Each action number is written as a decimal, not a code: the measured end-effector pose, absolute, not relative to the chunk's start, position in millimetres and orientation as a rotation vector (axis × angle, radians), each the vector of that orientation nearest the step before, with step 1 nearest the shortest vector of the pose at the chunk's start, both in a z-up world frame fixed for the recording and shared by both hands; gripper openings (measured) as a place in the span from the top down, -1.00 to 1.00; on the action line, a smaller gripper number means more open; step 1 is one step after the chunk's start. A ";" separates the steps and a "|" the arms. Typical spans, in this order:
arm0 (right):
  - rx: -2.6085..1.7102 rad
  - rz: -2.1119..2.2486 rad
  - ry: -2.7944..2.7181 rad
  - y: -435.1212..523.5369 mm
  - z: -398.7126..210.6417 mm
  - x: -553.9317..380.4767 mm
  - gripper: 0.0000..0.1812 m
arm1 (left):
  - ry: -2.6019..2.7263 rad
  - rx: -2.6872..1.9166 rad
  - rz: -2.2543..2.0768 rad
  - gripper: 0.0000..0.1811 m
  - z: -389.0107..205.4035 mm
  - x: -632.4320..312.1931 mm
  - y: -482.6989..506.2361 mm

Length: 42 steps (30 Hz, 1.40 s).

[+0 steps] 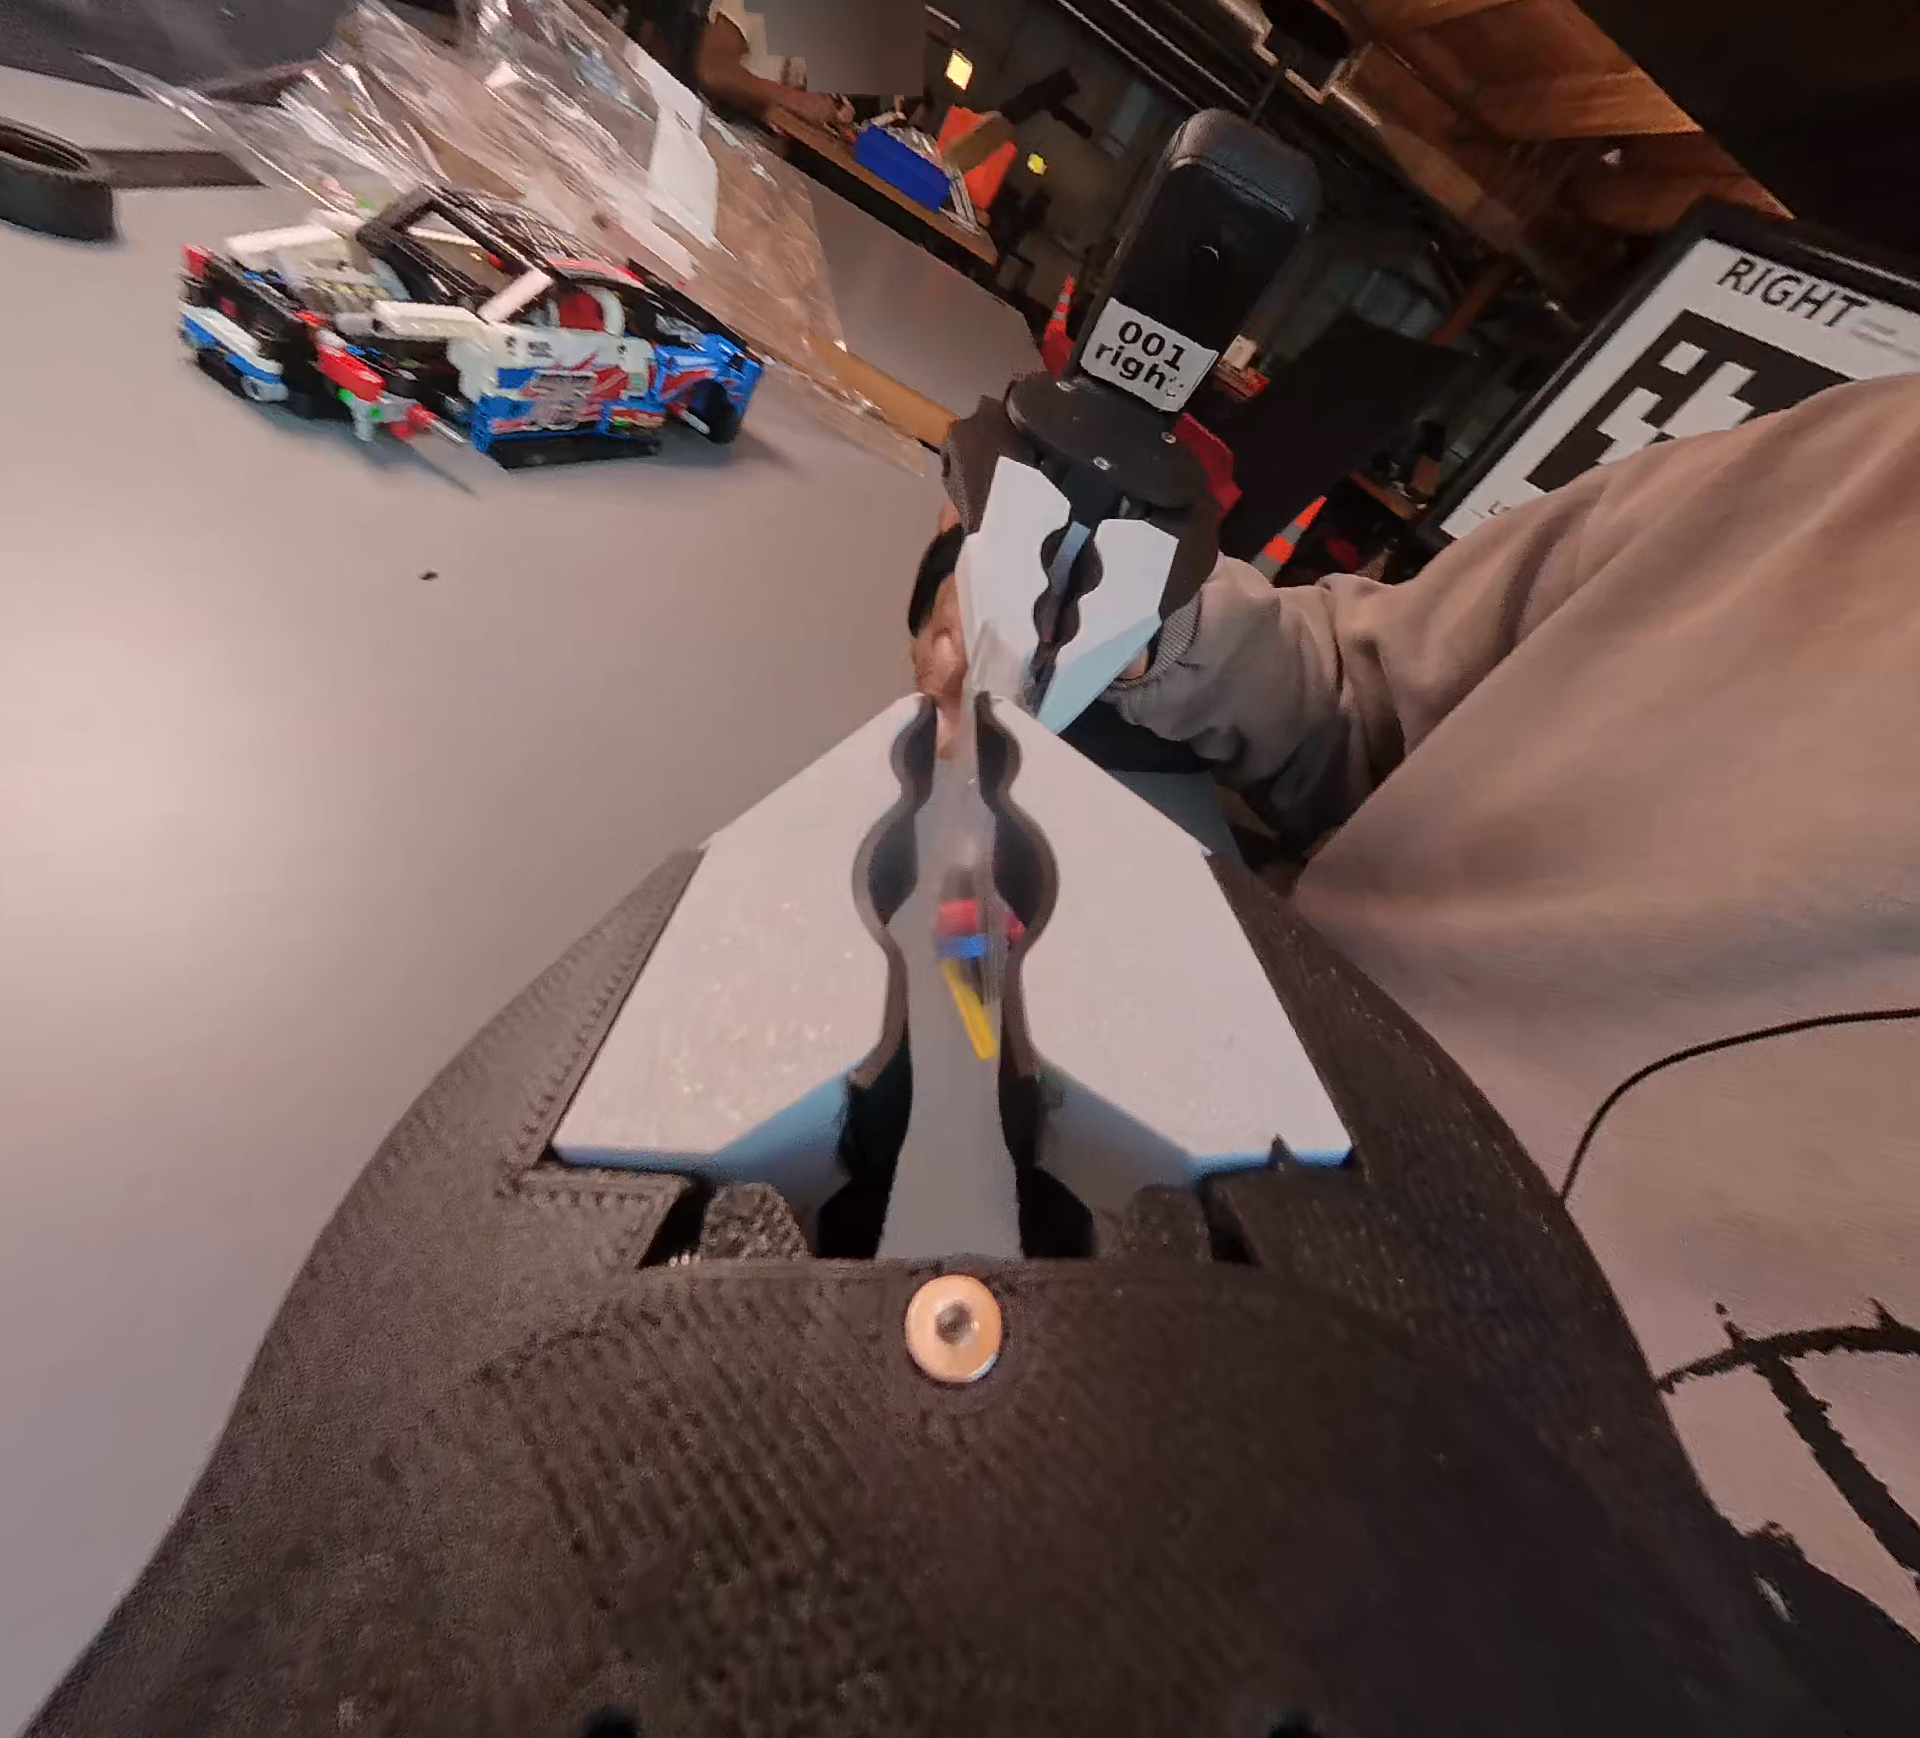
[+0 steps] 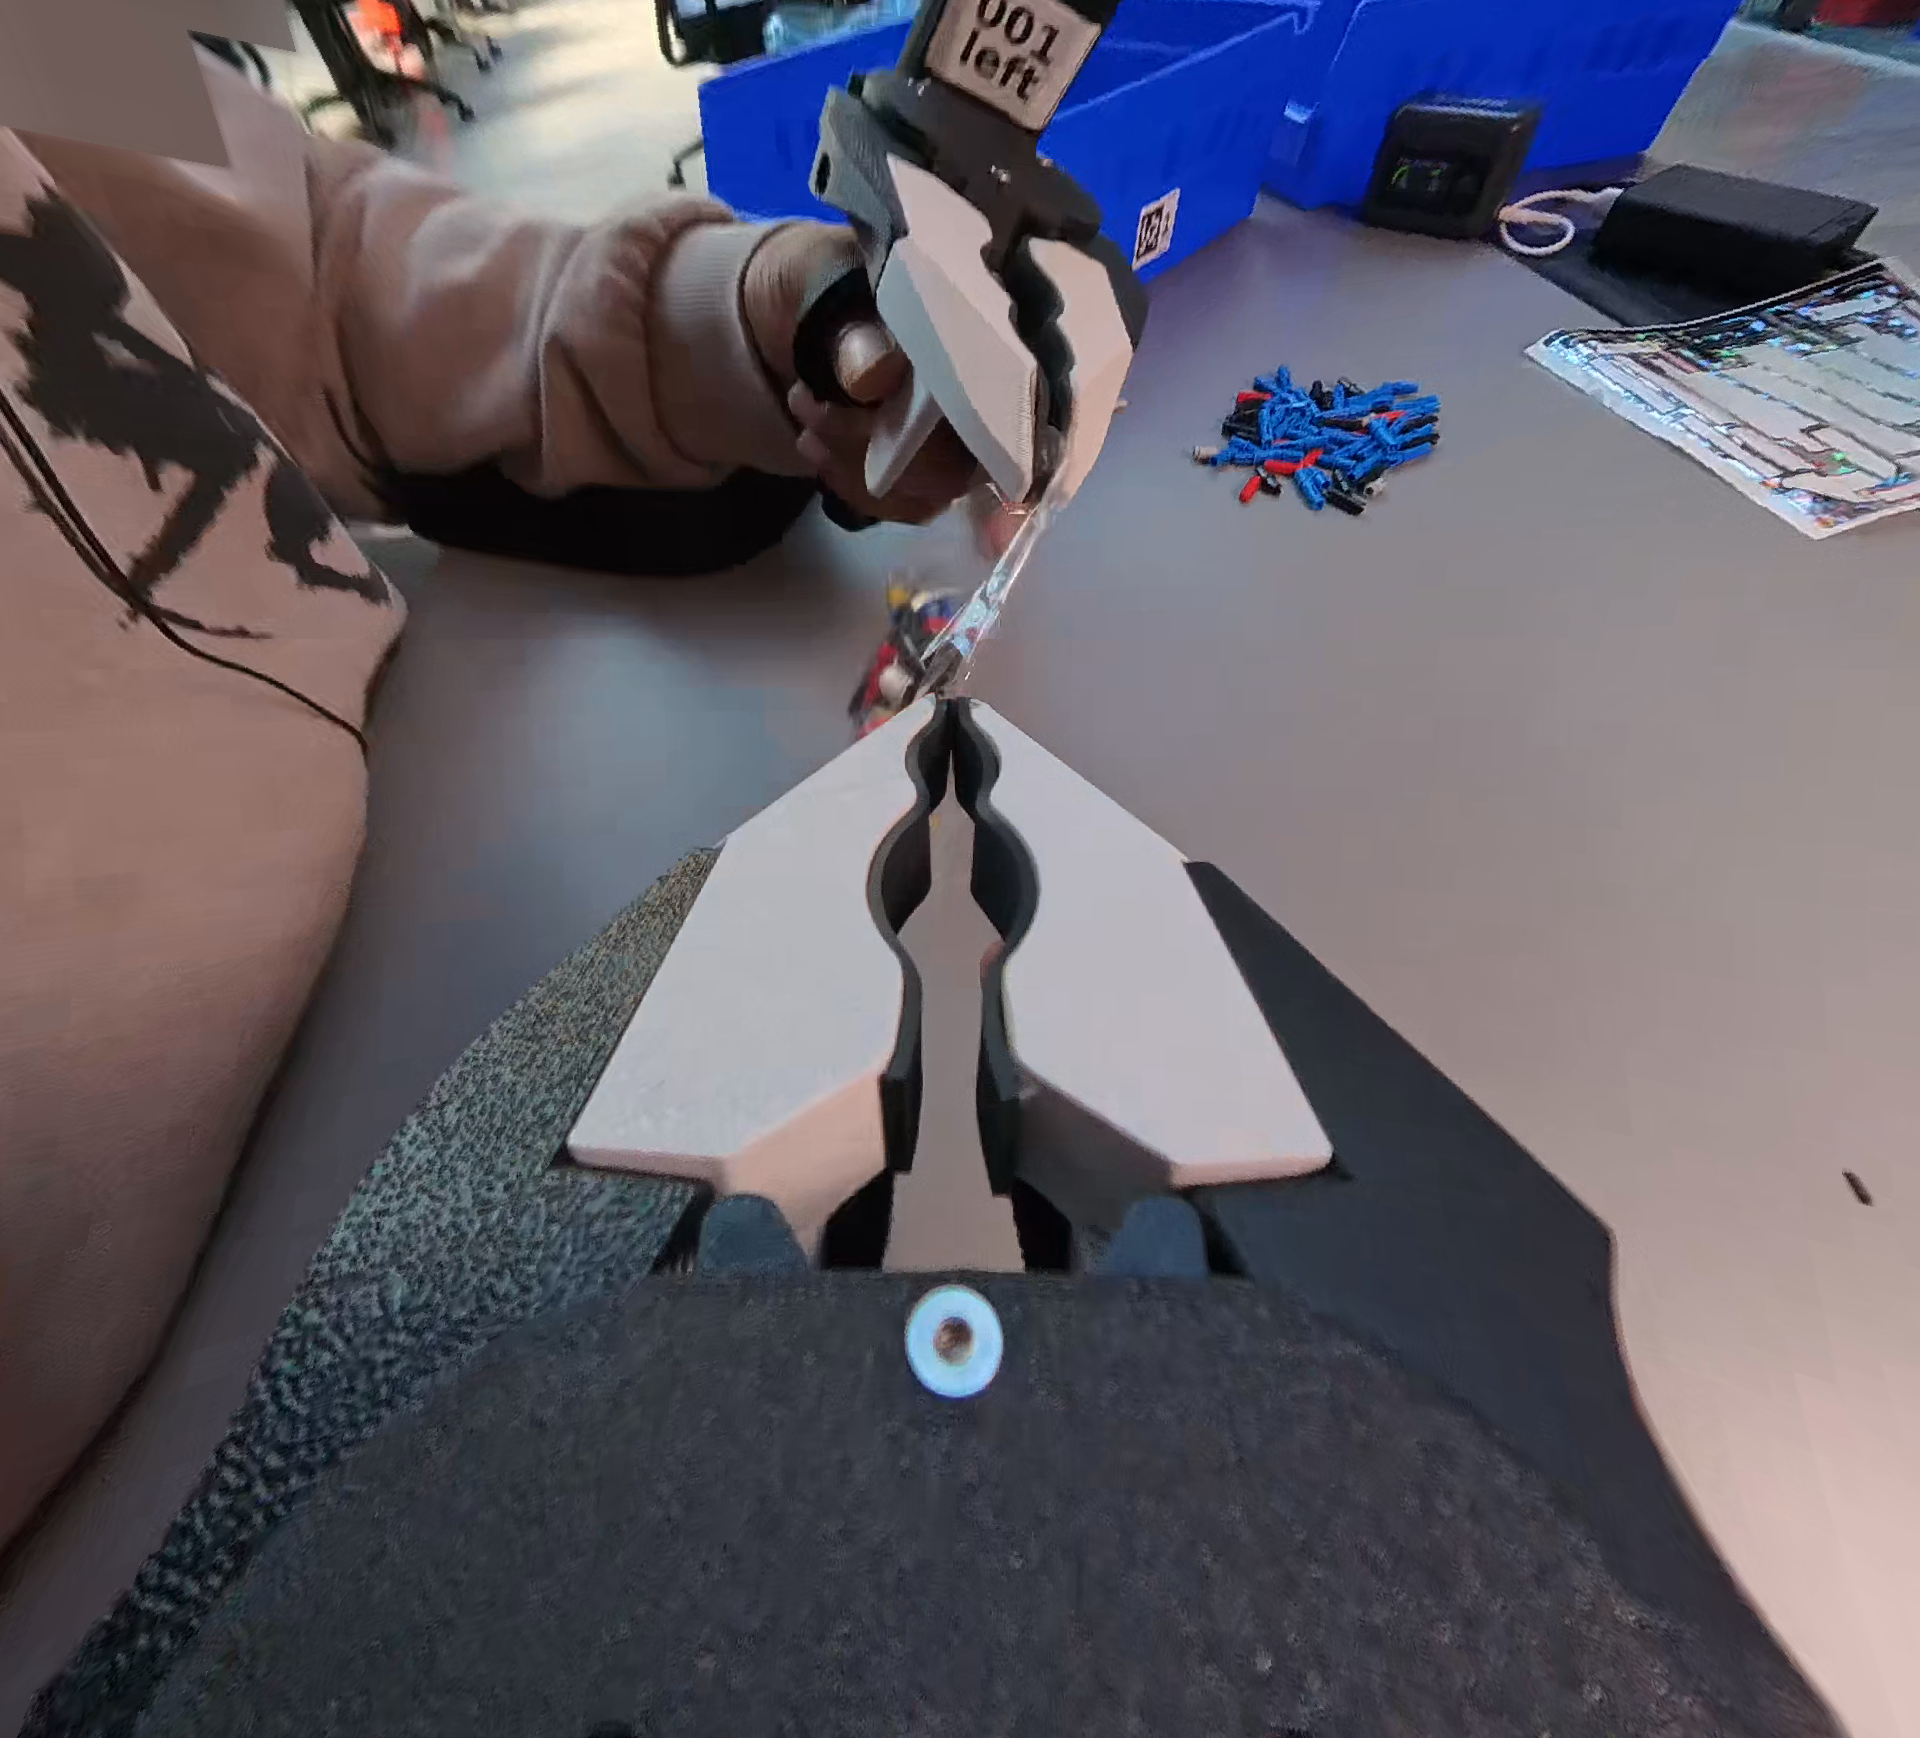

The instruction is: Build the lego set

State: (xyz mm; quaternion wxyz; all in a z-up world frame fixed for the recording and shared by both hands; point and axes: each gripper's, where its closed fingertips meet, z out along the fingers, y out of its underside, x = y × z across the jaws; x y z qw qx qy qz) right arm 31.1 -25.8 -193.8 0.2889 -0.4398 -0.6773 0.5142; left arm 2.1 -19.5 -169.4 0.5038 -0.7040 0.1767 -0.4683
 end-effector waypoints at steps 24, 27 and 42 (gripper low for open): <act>-1.280 1.656 -1.745 -17.6 -182.9 32.9 0.81 | 0.467 -1.783 -1.207 1.00 -174.7 12.2 -29.6; -1.209 1.585 -1.855 -22.0 -177.4 27.6 0.63 | 0.519 -1.834 -1.262 1.00 -184.3 25.7 -36.7; -1.281 1.761 -1.836 -32.0 -189.3 25.1 1.00 | 0.497 -1.843 -1.256 0.81 -193.2 31.4 -32.3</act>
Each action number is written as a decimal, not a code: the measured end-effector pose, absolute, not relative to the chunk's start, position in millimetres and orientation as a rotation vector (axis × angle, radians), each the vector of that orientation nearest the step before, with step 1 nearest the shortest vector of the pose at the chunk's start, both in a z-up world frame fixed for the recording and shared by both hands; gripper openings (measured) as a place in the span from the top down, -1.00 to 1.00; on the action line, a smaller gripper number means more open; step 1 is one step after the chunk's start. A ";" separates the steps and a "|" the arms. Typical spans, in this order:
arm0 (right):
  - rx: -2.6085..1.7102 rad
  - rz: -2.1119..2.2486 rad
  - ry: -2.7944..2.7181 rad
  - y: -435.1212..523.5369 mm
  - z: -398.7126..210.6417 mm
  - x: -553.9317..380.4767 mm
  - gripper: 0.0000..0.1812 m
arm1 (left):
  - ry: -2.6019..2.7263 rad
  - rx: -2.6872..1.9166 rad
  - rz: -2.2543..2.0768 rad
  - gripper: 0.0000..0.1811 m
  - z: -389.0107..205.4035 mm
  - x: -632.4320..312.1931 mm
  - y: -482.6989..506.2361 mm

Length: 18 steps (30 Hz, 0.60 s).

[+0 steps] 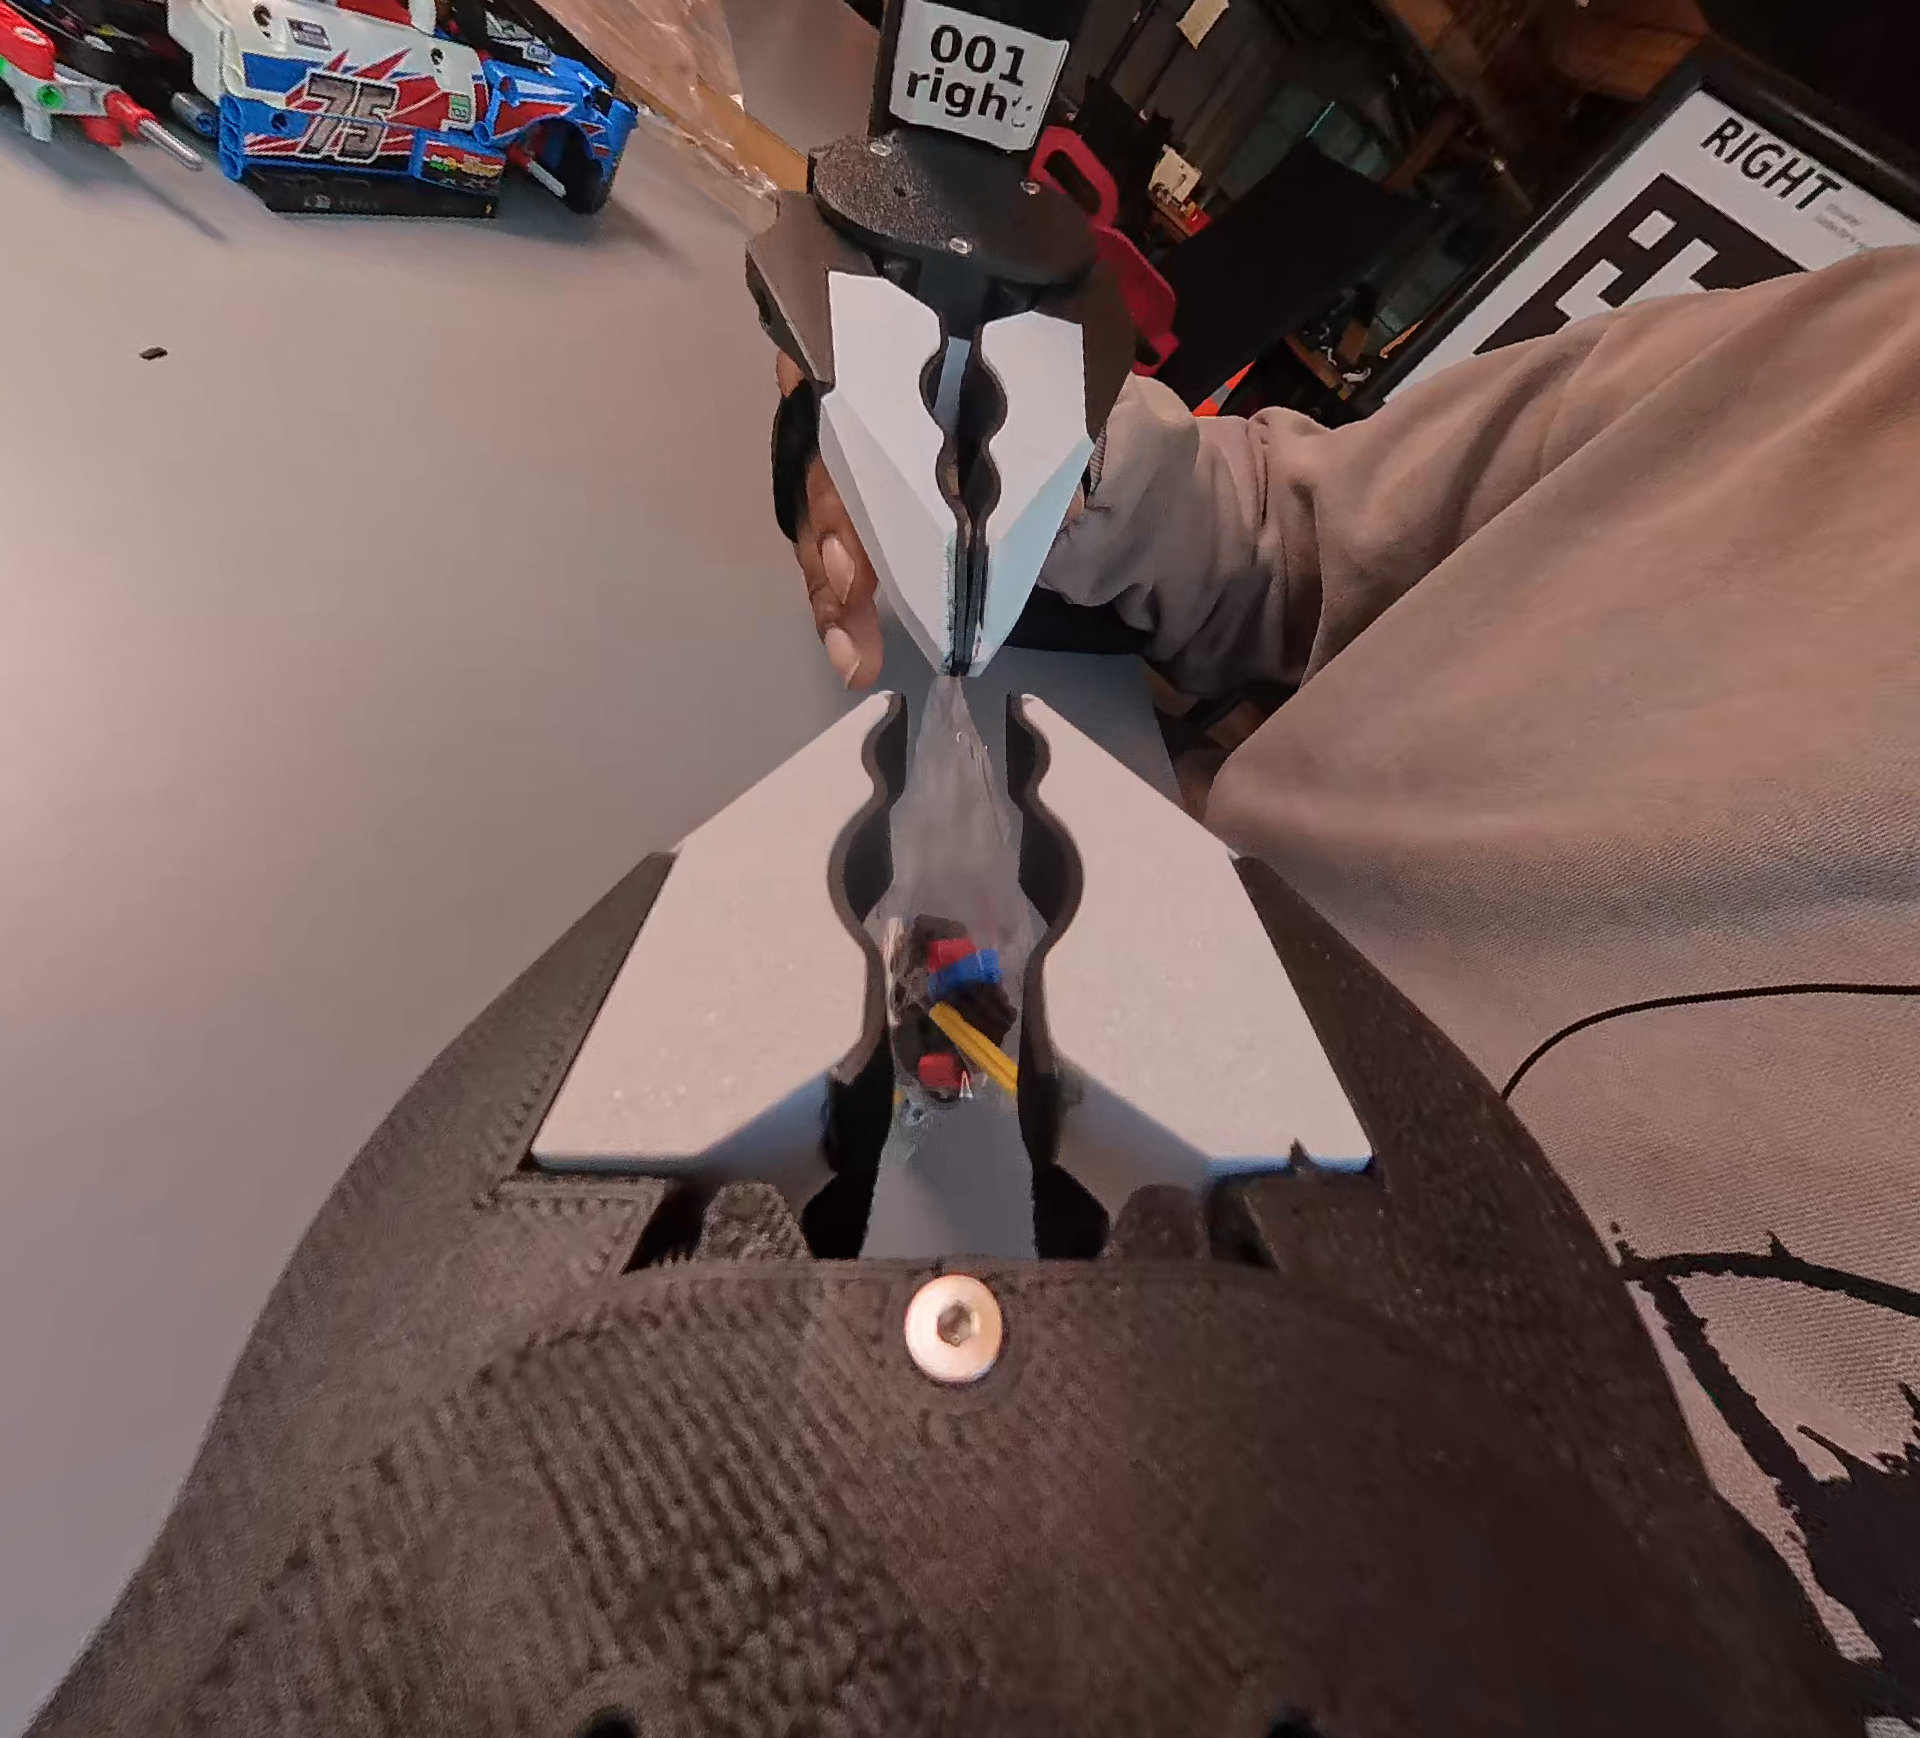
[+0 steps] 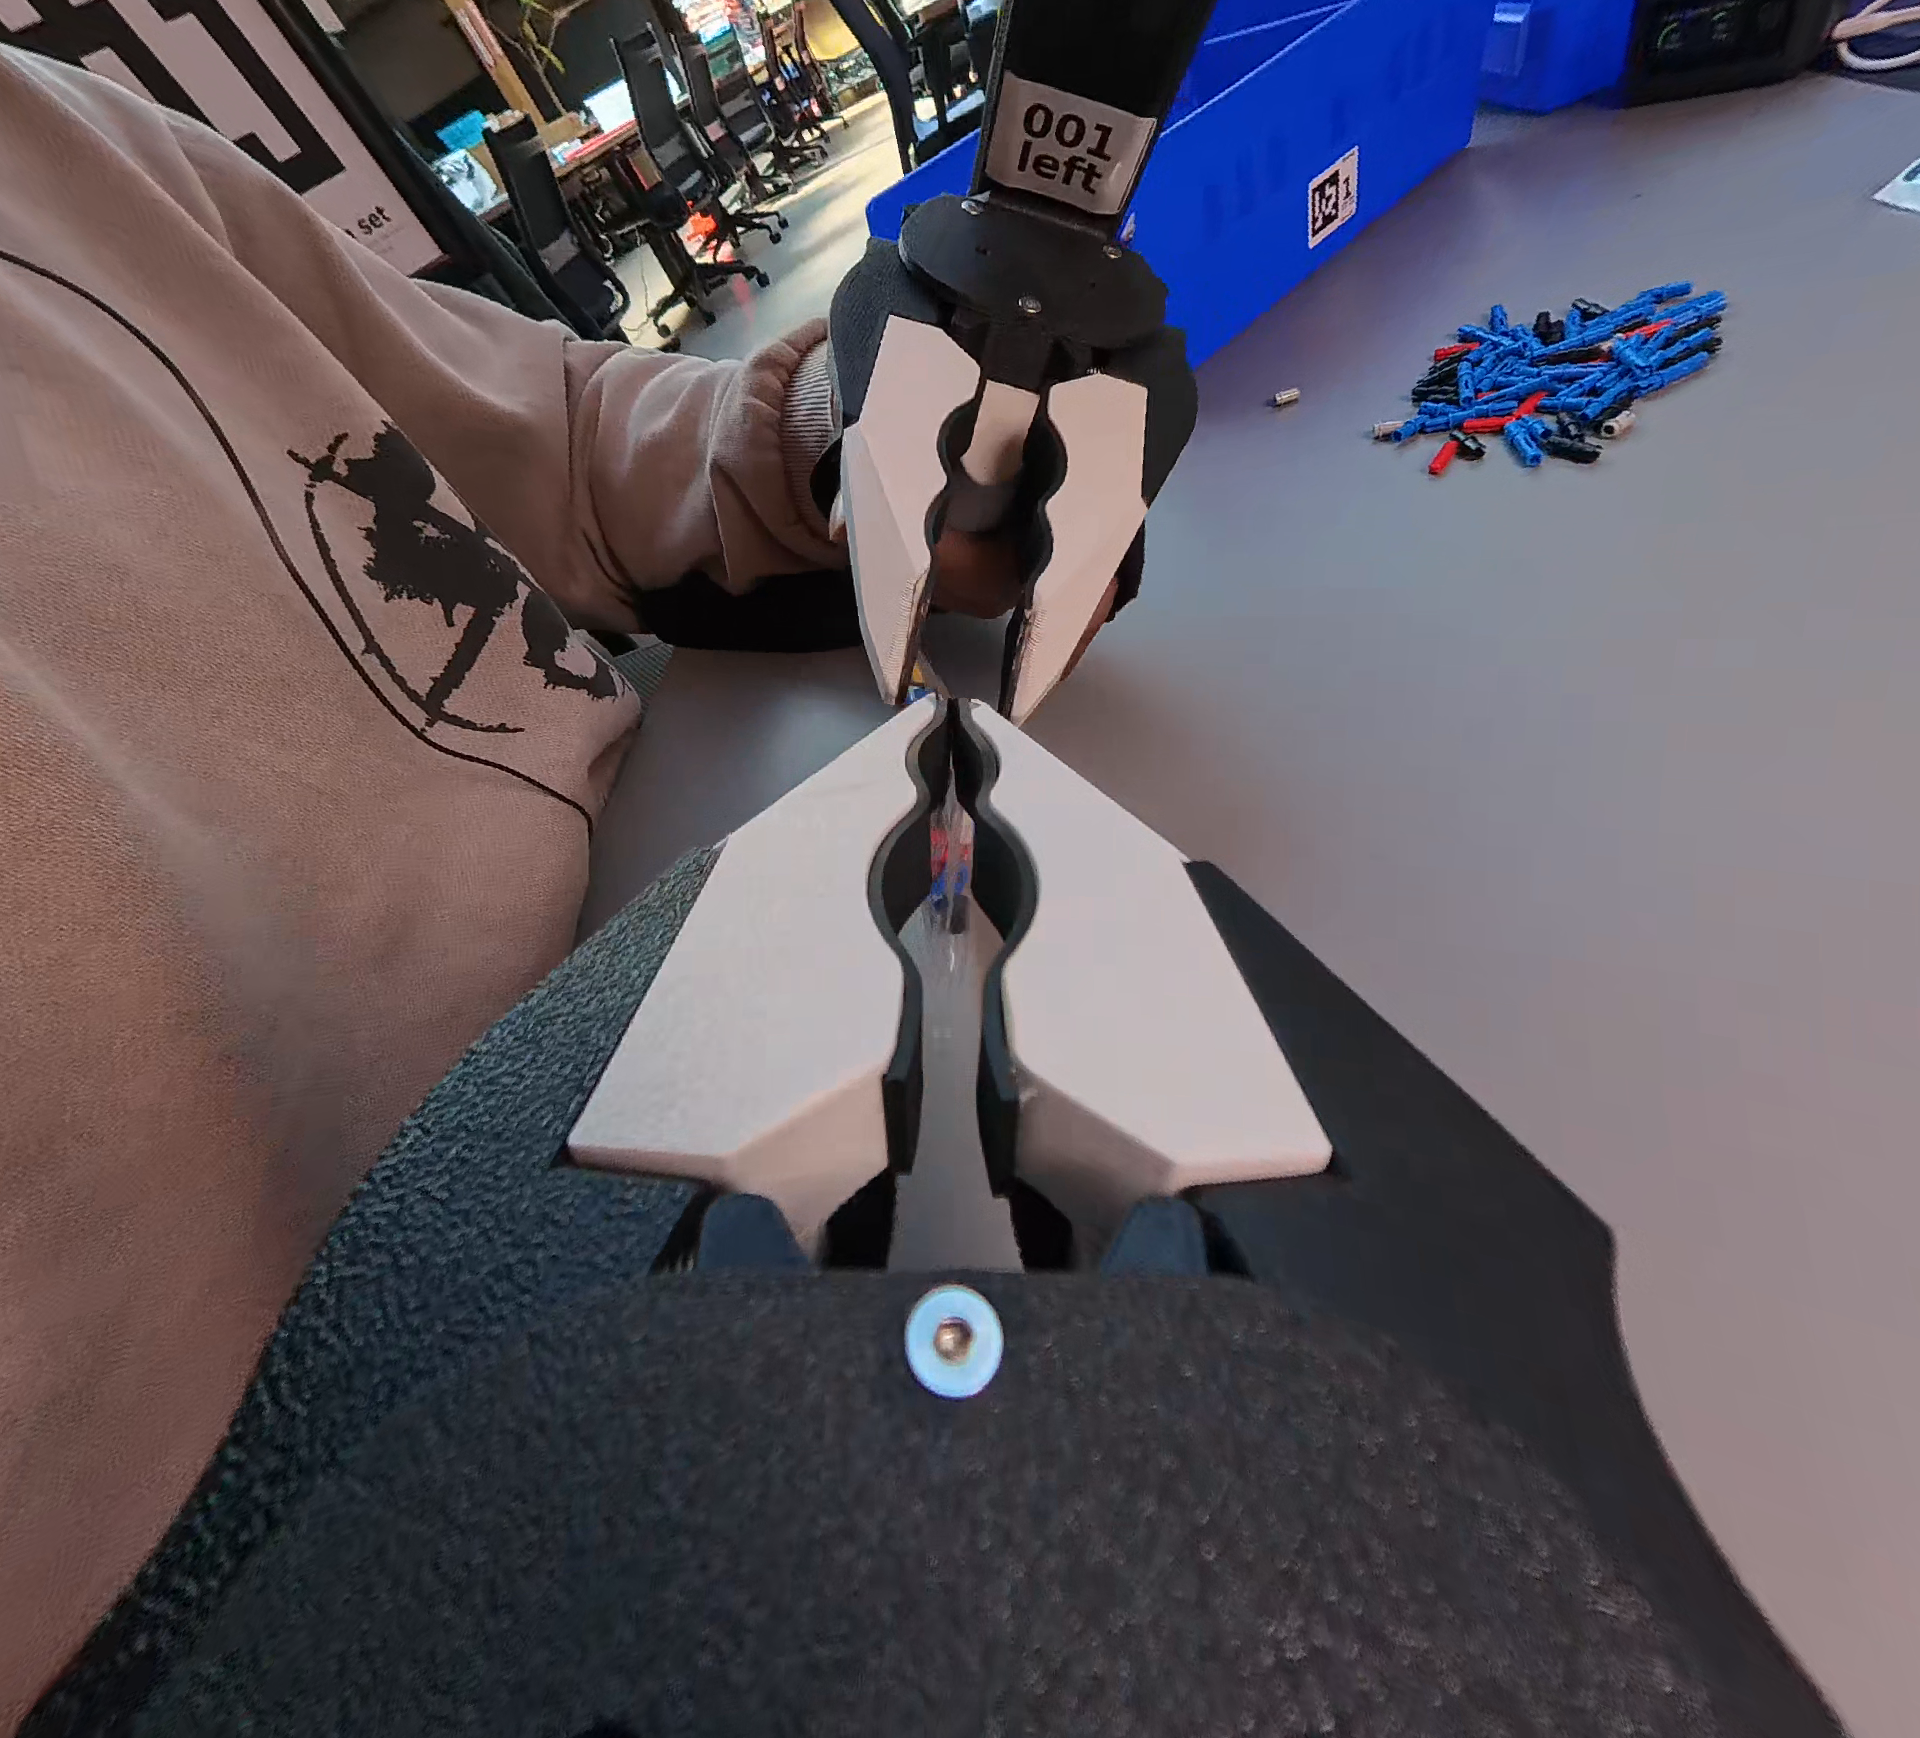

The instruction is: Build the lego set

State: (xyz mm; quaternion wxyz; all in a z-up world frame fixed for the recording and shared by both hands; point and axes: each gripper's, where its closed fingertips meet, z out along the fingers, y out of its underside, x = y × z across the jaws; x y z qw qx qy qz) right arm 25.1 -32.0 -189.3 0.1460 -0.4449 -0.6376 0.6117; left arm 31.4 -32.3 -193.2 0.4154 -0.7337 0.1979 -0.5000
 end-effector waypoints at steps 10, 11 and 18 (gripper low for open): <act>-1.240 1.697 -1.887 -34.4 -196.6 28.6 1.00 | 0.572 -1.877 -1.170 1.00 -201.0 40.0 -31.4; -1.219 1.665 -1.916 -35.3 -198.7 30.3 1.00 | 0.586 -1.880 -1.168 1.00 -201.9 41.1 -32.7; -1.175 1.605 -1.983 -39.8 -203.0 36.1 1.00 | 0.616 -1.888 -1.176 1.00 -203.3 44.3 -35.8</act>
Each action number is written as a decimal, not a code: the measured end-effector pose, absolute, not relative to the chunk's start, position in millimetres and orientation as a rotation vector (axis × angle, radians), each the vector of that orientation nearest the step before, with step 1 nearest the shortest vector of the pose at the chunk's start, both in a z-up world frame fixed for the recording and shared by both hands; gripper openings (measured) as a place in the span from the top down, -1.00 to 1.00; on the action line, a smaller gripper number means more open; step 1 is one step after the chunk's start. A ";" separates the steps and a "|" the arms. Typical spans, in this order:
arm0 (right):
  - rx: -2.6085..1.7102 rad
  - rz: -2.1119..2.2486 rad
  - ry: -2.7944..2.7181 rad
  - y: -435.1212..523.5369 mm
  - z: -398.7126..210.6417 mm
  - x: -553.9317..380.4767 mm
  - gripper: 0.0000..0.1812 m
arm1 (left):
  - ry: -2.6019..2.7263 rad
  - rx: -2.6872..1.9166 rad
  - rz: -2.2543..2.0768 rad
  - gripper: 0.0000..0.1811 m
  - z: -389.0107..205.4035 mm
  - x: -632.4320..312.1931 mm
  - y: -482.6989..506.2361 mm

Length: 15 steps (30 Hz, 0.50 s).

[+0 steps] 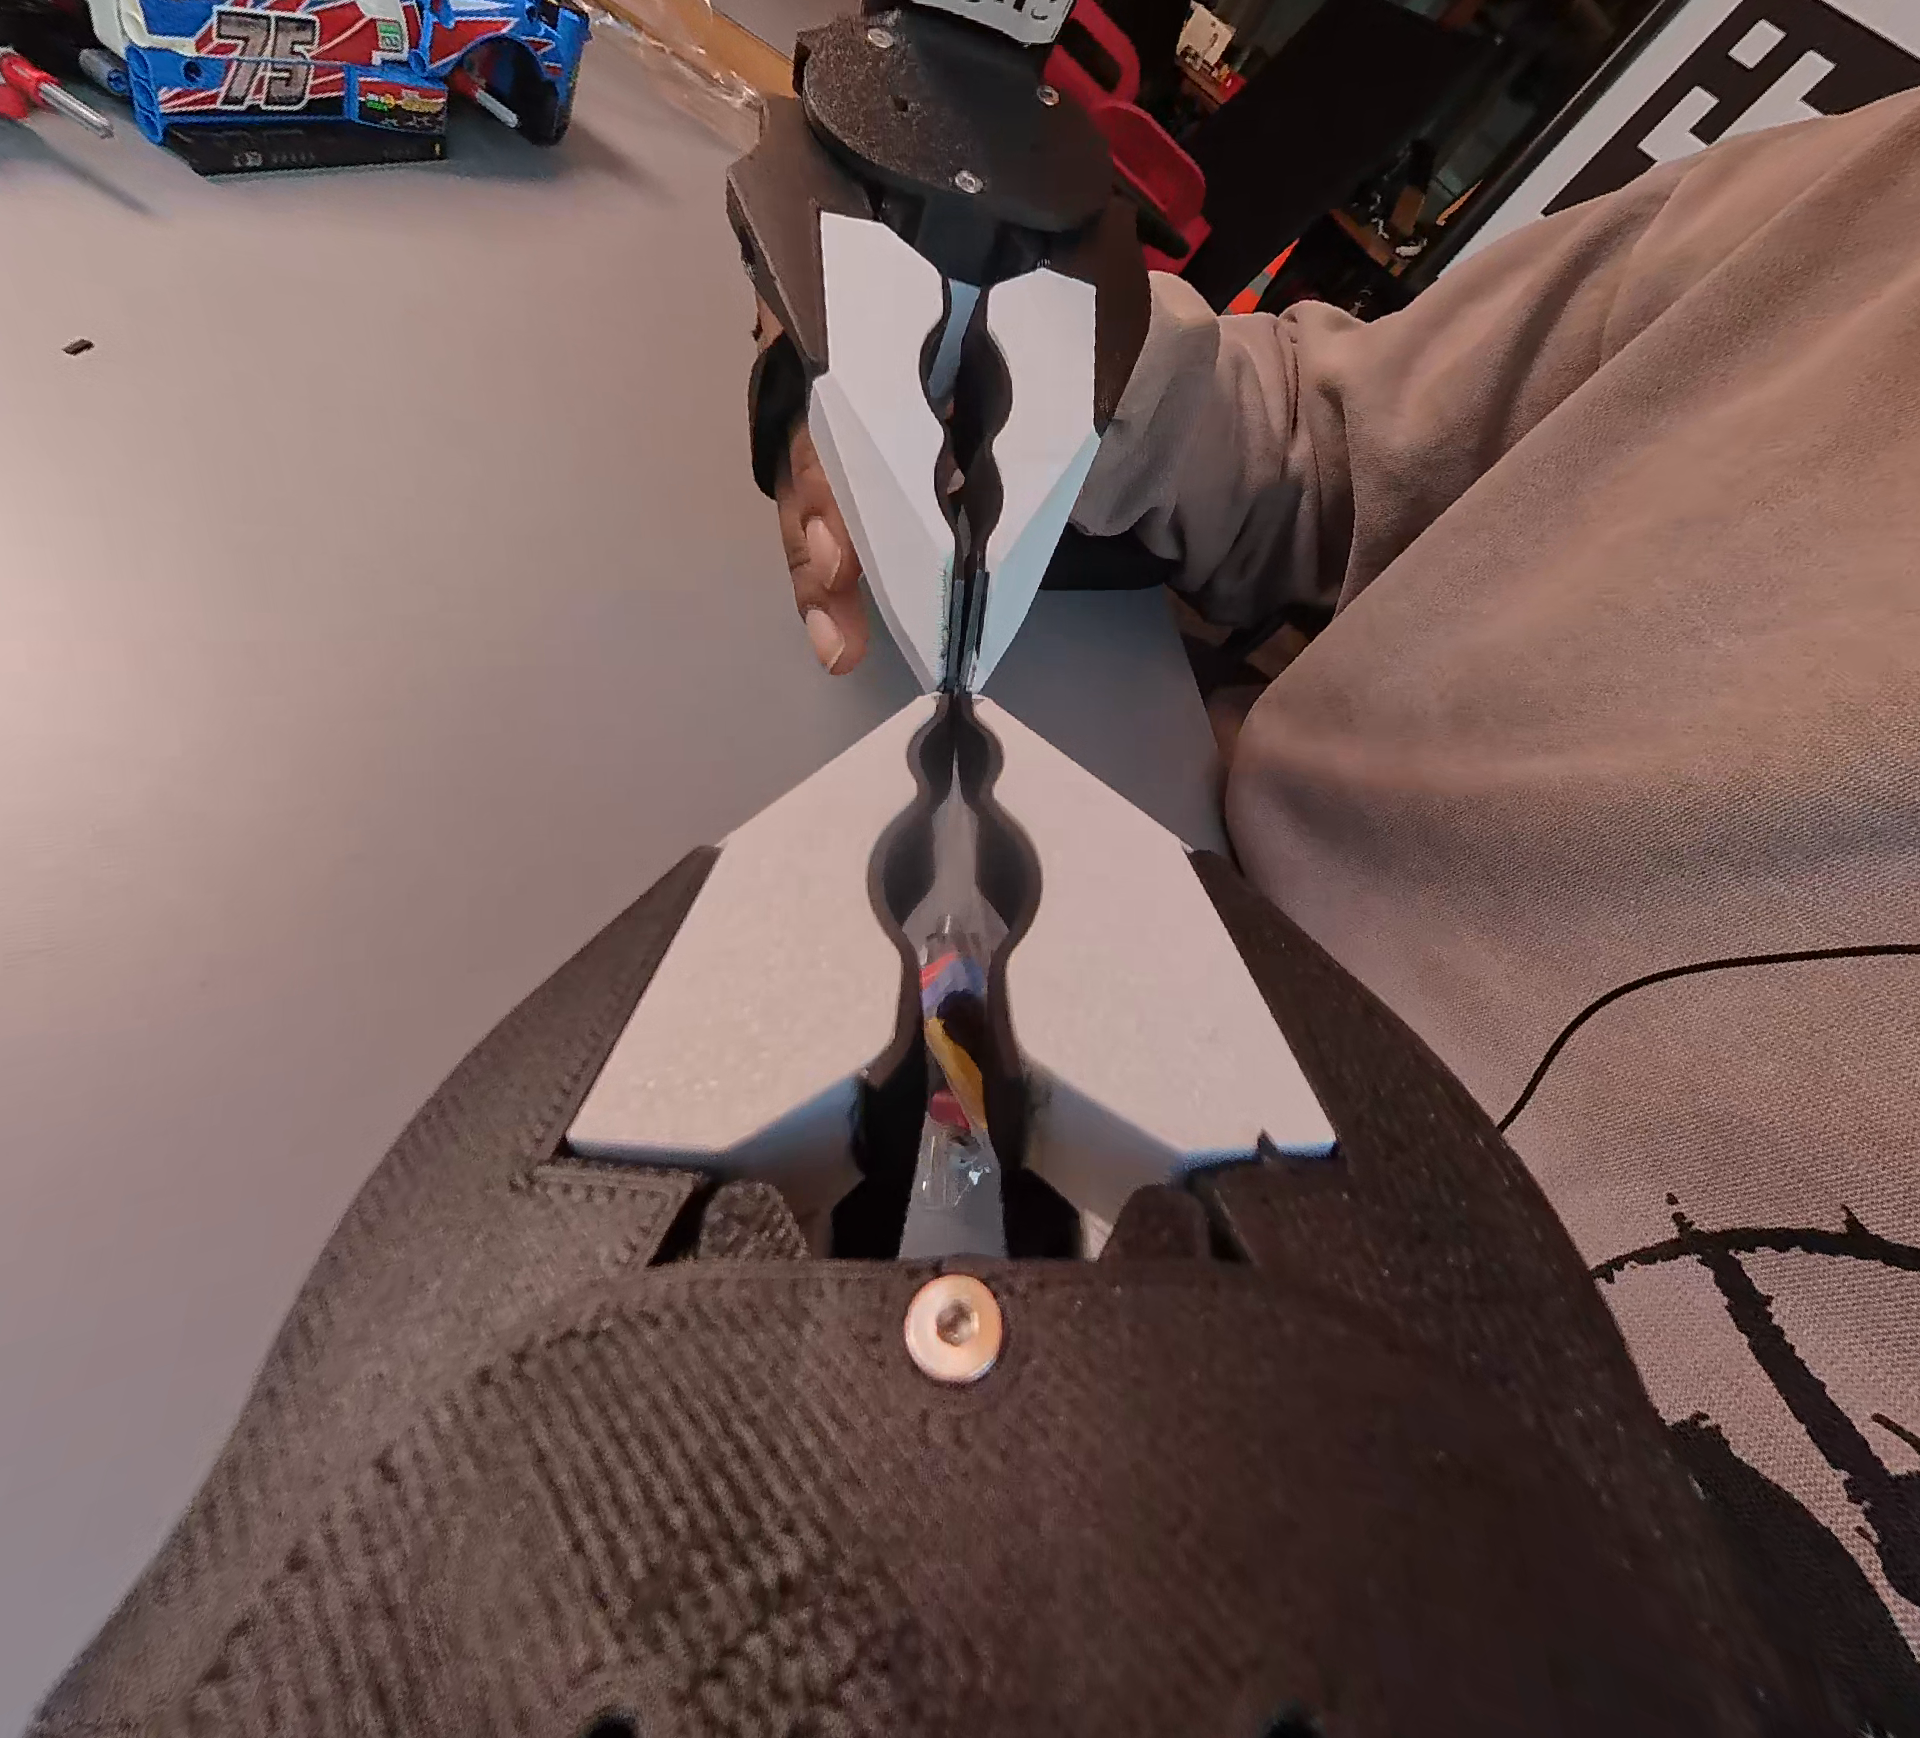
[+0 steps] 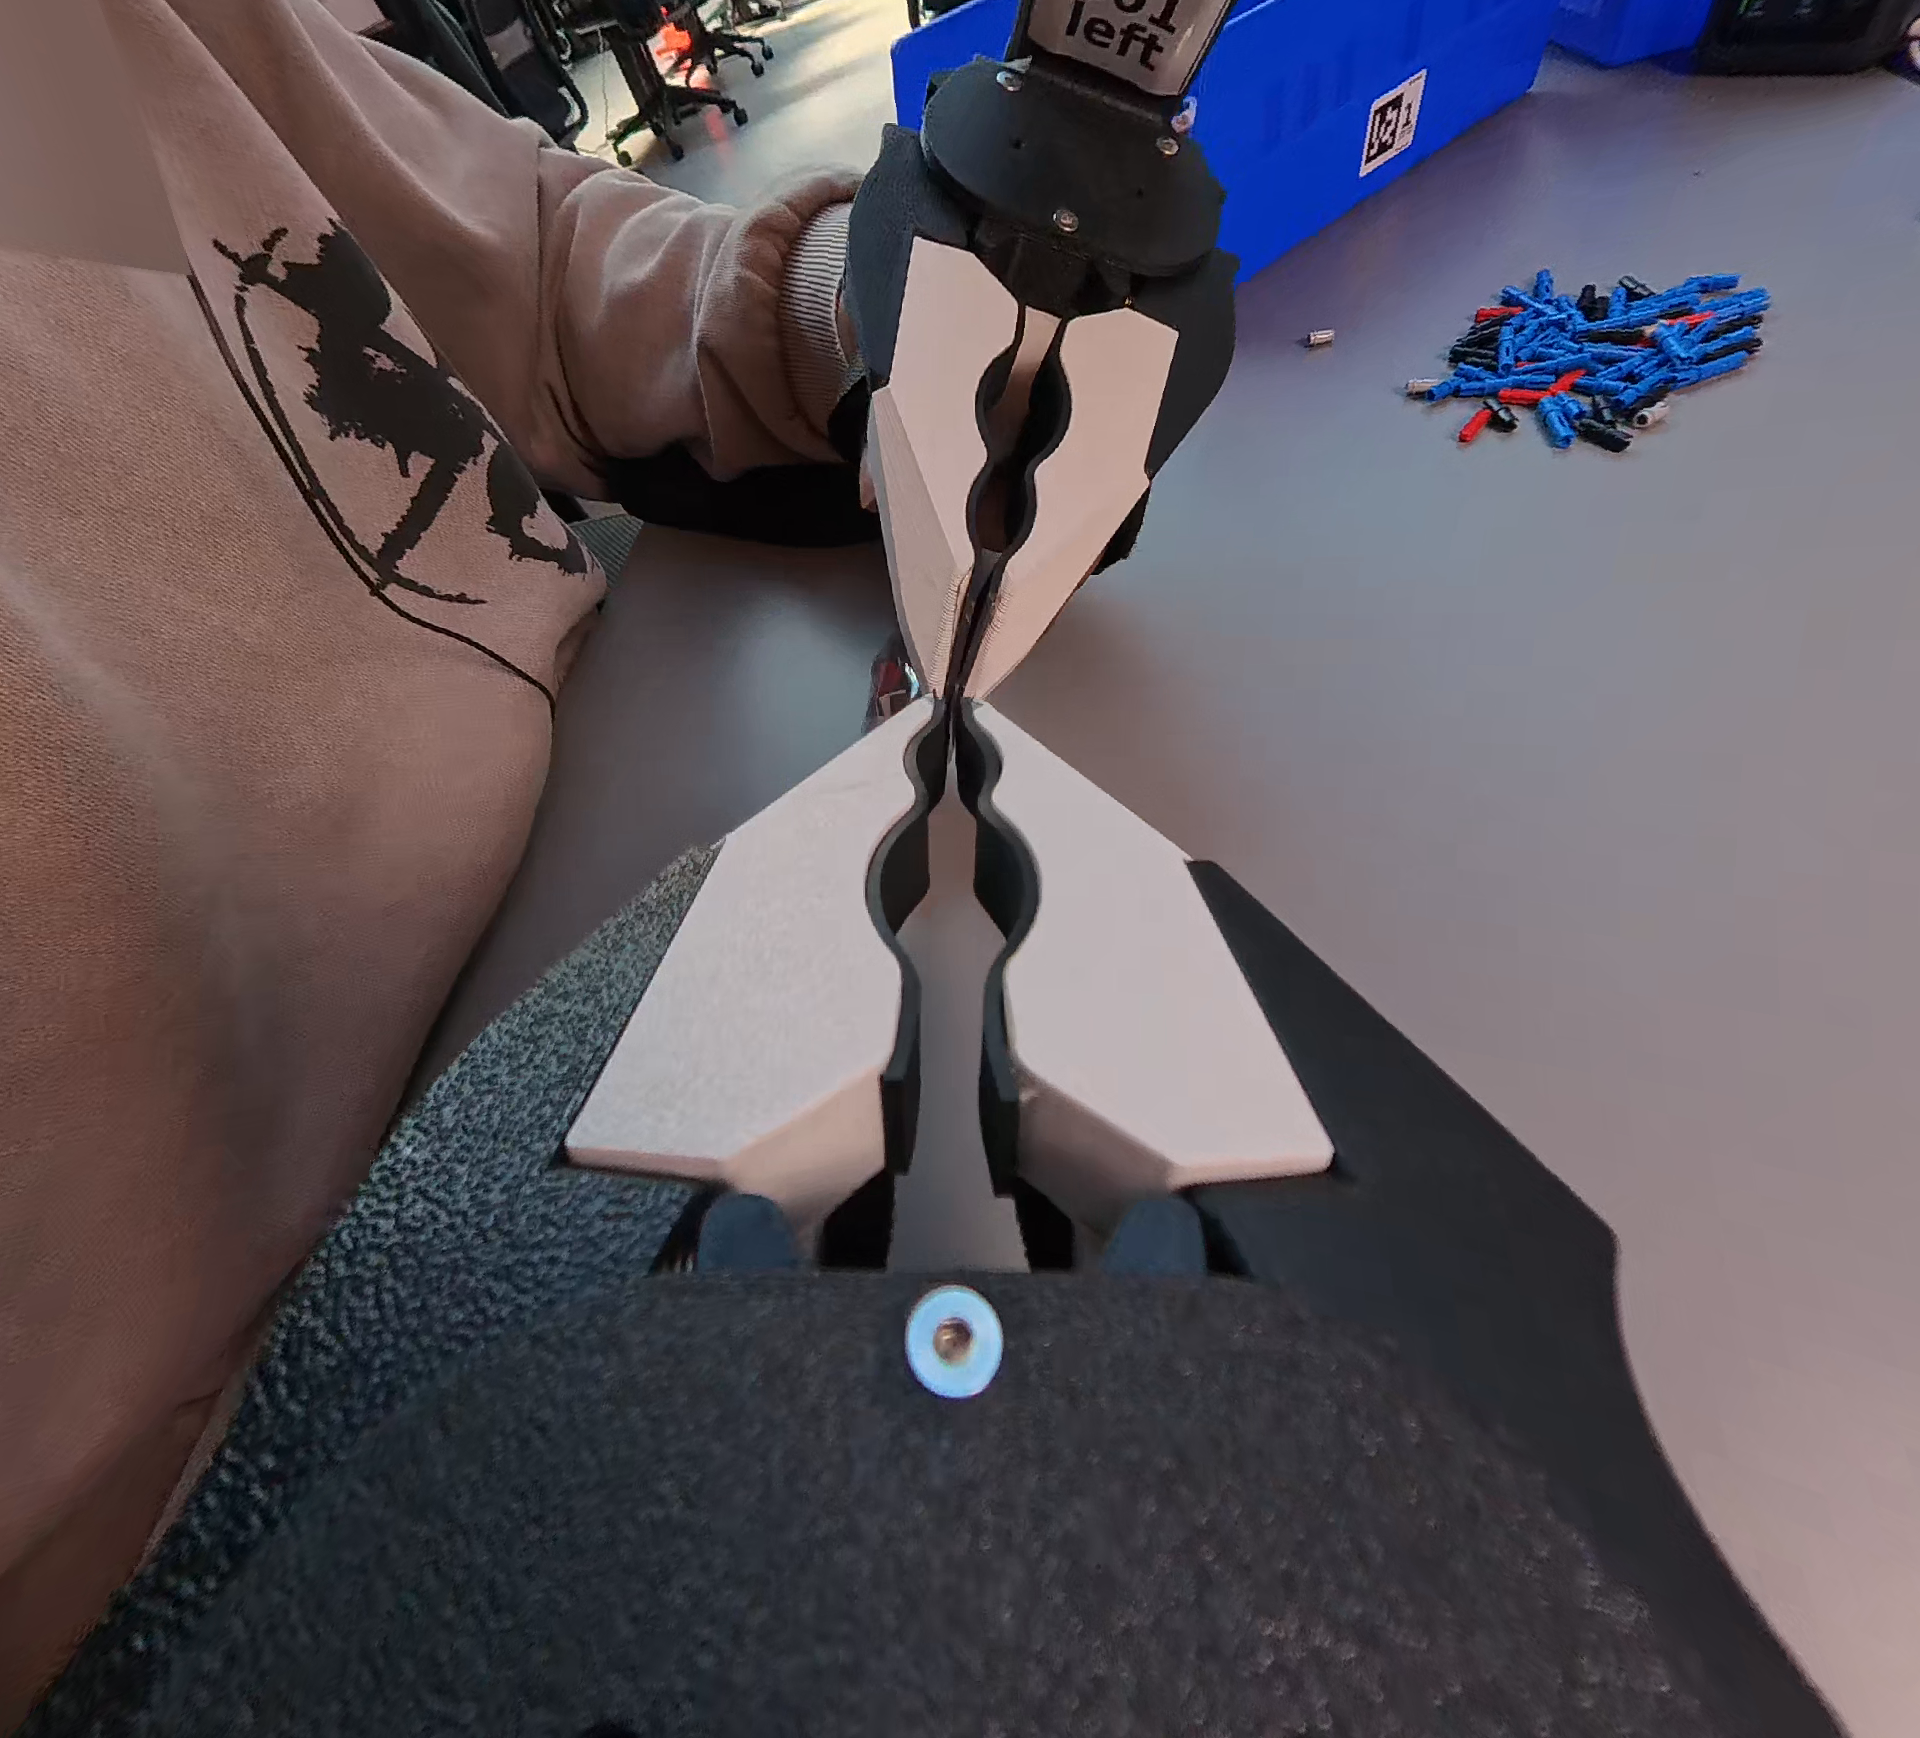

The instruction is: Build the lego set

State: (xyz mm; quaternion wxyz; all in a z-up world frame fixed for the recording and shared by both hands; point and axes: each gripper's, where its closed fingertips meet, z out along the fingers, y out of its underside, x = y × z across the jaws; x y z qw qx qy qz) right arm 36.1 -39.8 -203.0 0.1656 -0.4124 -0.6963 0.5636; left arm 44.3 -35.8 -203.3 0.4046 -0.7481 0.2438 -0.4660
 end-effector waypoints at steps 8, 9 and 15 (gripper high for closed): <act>-0.805 1.179 -1.972 -40.7 -202.4 29.8 1.00 | 0.436 -1.901 -1.450 1.00 -201.8 38.0 -36.1; -0.742 1.097 -1.969 -40.9 -204.0 29.2 1.00 | 0.403 -1.903 -1.499 1.00 -203.4 37.5 -36.1; -0.355 0.638 -1.998 -39.2 -222.0 31.5 1.00 | 0.312 -1.968 -1.601 1.00 -220.7 39.3 -32.9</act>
